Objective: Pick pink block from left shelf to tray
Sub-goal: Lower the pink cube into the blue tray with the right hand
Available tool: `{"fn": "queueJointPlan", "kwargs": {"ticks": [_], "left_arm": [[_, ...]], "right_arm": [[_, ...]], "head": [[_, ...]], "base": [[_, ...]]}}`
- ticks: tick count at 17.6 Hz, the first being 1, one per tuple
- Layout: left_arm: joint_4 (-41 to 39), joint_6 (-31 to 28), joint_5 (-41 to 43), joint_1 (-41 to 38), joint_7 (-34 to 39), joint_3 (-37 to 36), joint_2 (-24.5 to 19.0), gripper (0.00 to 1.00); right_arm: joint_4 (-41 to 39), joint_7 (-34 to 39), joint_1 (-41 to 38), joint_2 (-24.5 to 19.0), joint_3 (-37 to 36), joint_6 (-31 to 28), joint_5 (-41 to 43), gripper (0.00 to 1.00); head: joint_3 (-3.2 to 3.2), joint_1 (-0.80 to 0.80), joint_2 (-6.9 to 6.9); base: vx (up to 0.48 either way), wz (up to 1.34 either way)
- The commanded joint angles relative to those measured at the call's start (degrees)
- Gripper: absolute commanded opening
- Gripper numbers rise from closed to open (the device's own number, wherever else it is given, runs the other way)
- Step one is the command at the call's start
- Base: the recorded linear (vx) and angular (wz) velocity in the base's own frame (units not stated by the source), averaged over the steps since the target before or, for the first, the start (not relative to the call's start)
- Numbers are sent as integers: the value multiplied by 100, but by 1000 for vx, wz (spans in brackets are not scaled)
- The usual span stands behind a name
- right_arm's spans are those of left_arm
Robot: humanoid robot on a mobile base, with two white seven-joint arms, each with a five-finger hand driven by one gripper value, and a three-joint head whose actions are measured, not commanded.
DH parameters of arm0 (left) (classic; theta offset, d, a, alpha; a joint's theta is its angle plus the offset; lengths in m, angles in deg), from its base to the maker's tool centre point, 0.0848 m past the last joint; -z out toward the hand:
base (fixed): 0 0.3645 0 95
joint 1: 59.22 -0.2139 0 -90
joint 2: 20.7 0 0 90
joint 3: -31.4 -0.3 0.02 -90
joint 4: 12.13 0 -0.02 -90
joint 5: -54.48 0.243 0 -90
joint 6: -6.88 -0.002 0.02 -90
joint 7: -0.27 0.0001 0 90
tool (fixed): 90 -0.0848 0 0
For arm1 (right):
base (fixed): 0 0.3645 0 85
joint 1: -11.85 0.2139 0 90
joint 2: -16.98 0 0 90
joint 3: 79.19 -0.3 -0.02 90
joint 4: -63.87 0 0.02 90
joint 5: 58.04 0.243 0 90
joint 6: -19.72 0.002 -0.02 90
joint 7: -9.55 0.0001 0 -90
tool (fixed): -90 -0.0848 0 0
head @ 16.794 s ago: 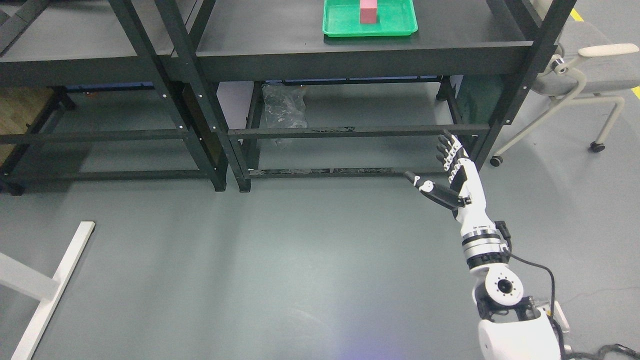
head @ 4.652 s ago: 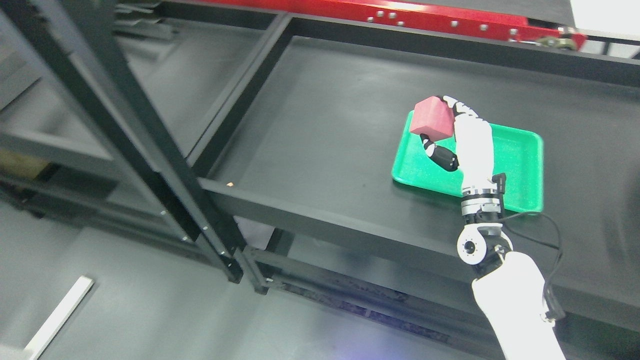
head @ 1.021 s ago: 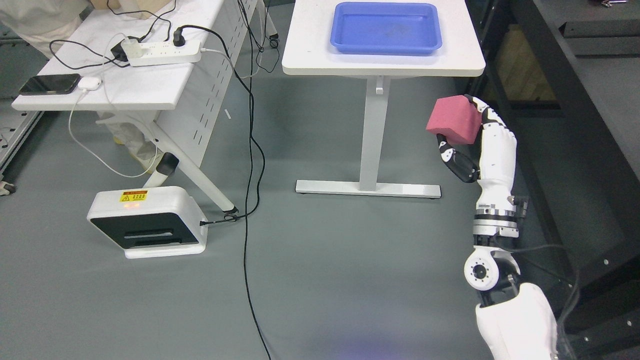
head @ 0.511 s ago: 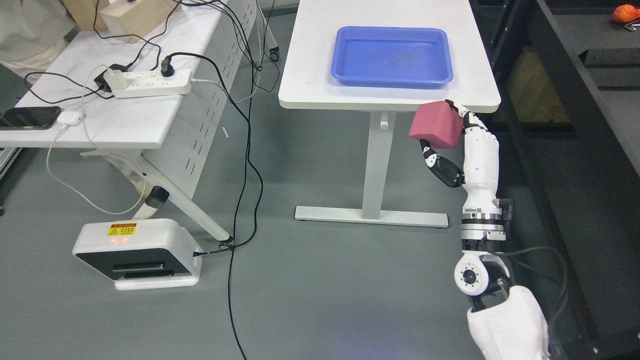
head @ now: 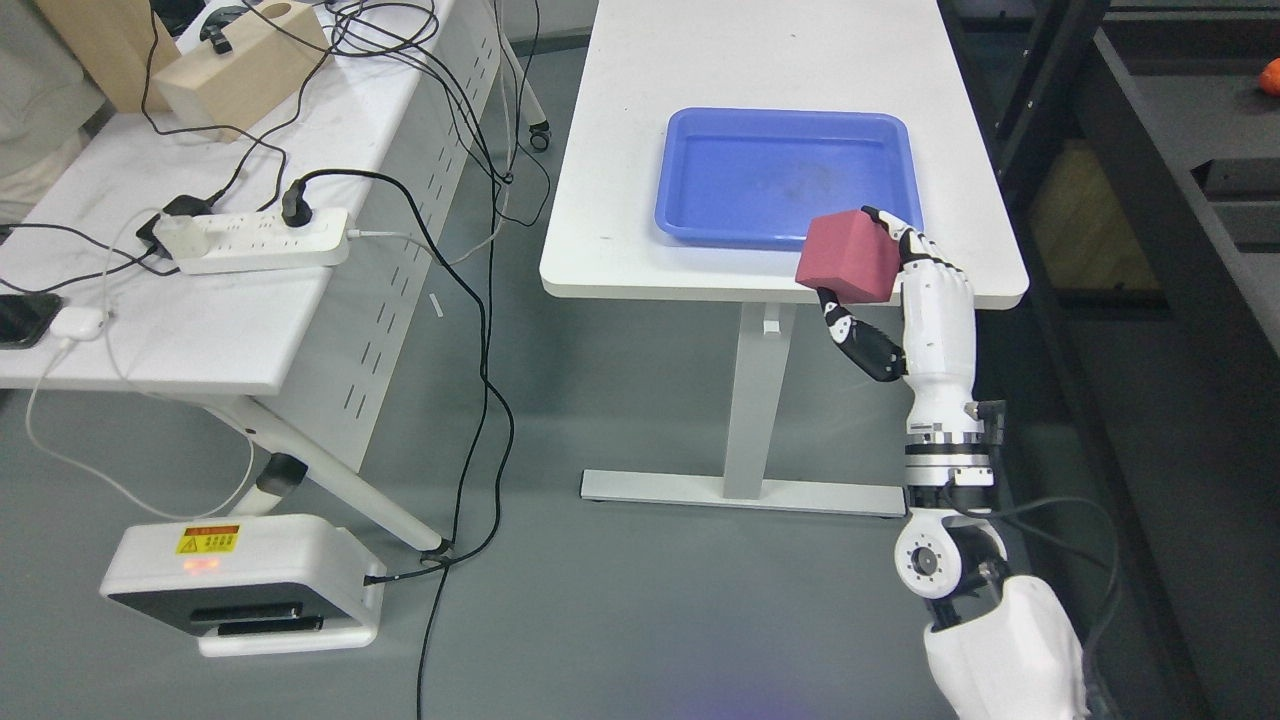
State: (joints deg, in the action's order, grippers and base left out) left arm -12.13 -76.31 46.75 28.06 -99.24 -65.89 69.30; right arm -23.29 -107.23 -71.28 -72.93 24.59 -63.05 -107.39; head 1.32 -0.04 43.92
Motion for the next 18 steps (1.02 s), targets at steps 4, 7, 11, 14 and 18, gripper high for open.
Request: {"fn": "queueJointPlan", "kwargs": {"ticks": [4, 7, 11, 14, 18], "left_arm": [[-100, -5, 0, 0, 2, 0, -100, 100], [-100, 4, 0, 0, 2, 0, -100, 100], [-100, -5, 0, 0, 2, 0, -100, 100], [-100, 4, 0, 0, 2, 0, -100, 100], [-100, 4, 0, 0, 2, 0, -100, 100]], "right_arm": [[-12, -3, 121, 91, 442, -73, -1269, 4], [-3, -3, 156, 91, 485, -73, -1296, 4], [6, -3, 156, 91, 573, -64, -1331, 4], [6, 6, 156, 91, 749, -73, -1708, 4], [76, 680, 156, 91, 837, -64, -1736, 4]], "head": [[0, 0, 0], [0, 0, 0], [0, 0, 0], [0, 0, 0], [0, 0, 0]], "base": [[295, -35], [275, -66], [248, -53], [207, -40], [165, -22]]}}
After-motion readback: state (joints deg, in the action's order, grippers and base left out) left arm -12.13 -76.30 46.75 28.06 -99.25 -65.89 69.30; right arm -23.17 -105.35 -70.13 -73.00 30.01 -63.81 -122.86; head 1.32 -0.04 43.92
